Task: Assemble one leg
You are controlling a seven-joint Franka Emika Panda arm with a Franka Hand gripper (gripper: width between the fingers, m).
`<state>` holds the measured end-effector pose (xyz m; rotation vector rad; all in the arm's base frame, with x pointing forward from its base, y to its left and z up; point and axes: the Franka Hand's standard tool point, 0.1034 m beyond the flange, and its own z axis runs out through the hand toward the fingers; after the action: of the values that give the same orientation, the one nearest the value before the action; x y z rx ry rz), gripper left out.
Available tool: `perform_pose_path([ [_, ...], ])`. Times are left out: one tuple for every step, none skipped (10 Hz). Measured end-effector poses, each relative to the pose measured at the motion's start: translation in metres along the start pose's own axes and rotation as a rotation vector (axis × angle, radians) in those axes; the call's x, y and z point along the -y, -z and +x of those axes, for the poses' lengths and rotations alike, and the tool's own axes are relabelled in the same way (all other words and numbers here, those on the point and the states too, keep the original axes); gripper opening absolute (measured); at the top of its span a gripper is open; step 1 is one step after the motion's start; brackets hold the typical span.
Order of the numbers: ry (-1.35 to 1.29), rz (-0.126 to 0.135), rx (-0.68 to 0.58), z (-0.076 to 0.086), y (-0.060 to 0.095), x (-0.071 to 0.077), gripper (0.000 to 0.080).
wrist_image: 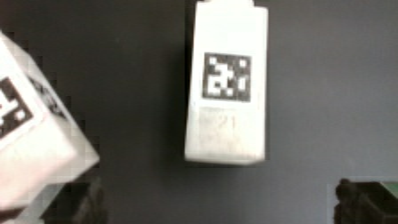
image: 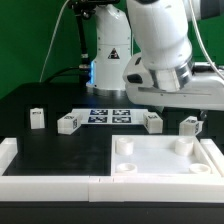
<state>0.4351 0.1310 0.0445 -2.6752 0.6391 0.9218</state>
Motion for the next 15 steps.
perform_pose_path([
  [-0.008,-0.006,0.143,0.000,-0.001,-0.001,0.0649],
  [-0.010,-0.015,0.265,0.000,-0.003,-0.001,0.0649],
  [-0.018,-0.025,0.344,0.003,-0.009,0.001,0.0649],
  [-0.020,-0.023,0.312,0.008,-0.013,0.007,0.0649],
  [-0.017,-0.031,0.310,0.004,-0.016,0.008,0.0649],
  [-0.016,-0.039,0.317,0.003,-0.023,0.009,0.0649],
  [-0.013,-0.048,0.323,0.001,-0.029,0.010,0.0649],
  [-0.009,-0.055,0.323,0.000,-0.033,0.013,0.0649],
  [-0.005,-0.061,0.317,0.000,-0.040,0.015,0.0649],
  [-0.002,-0.067,0.314,-0.001,-0.045,0.017,0.0649],
  [0.001,-0.073,0.316,-0.003,-0.047,0.018,0.0649],
  [0.002,-0.072,0.315,-0.002,-0.047,0.018,0.0649],
  [0.001,-0.071,0.314,-0.002,-0.046,0.017,0.0637],
  [0.001,-0.071,0.314,-0.002,-0.047,0.017,0.0637],
  [0.001,-0.071,0.314,-0.002,-0.047,0.017,0.0469],
])
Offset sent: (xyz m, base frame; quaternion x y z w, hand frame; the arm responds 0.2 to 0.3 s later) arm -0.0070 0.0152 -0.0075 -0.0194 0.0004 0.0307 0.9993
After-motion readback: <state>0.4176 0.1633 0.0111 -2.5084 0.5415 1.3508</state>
